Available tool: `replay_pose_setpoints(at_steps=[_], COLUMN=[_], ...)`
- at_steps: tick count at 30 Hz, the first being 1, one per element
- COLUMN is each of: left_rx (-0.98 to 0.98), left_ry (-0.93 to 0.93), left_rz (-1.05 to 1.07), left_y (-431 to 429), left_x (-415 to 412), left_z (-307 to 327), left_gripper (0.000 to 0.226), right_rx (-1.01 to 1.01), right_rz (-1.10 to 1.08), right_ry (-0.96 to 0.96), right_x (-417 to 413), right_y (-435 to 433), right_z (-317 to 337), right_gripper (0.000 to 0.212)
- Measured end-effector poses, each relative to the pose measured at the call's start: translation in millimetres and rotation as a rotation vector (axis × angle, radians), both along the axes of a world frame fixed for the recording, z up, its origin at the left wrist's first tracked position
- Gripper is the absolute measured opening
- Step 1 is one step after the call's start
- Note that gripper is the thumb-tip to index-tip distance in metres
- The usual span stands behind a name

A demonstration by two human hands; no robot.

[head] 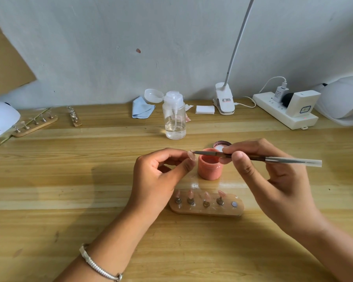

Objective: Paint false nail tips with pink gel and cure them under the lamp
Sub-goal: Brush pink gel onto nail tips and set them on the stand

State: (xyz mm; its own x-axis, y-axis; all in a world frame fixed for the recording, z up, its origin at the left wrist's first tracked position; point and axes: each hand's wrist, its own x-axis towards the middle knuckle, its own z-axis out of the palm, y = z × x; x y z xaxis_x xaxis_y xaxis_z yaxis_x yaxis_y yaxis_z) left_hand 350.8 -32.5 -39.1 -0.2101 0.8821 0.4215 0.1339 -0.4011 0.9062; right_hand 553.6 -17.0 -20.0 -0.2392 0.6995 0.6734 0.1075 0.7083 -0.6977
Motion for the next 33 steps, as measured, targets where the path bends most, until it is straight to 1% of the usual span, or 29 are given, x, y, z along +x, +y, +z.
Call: replay_pose_setpoints(at_steps=[2,6,10,13,15,19,26,28,33], left_rx=[0.000,-0.009,-0.016,-0.020,-0.027,-0.048,-0.054,-0.056,-0.055], left_ry=[-0.009,-0.028,-0.030,-0.047,-0.071,-0.119,-0.148,-0.157,-0.181], left_rz=[0.003,0.012,0.015,0.017,0.015,-0.001,-0.065,-0.075,-0.081], left_y=[0.2,0.7,1.1,0.3,-0.2,-1.1,-3.2,-3.5,-4.1], left_x=[-0.2,-0.2,1.2,1.1,1.3,3.0,5.9,6.3,7.4], left_z=[-0.2,-1.4,-0.8,-0.4,0.1,2.1,5.9,6.4,7.2], left_gripper=[0.012,0.014,0.015,0.014,0.014,0.019,0.009,0.009,0.009], right_rx=[-0.013,-0.021,-0.009,-0.011,-0.028,-0.033,-0.001,-0.016,-0.014], right_rz=[0.009,-0.014,-0.009,-0.004,0.022,0.024,-0.024,-0.022,0.007], right_ry=[0.025,0.063,0.043,0.017,0.041,0.088,0.106,0.103,0.092], right_x=[1.6,3.8,1.1,-0.9,-0.6,0.7,-1.7,-1.4,-0.3], right_y=[0.4,1.5,1.2,-0.2,-1.6,-2.0,-0.1,-0.6,-4.3], right_z=[0.1,0.3,-0.2,-1.3,-0.8,0.8,-0.9,-1.8,-0.1], right_gripper=[0.012,0.013,0.017,0.013,0.012,0.018,0.021,0.023,0.020])
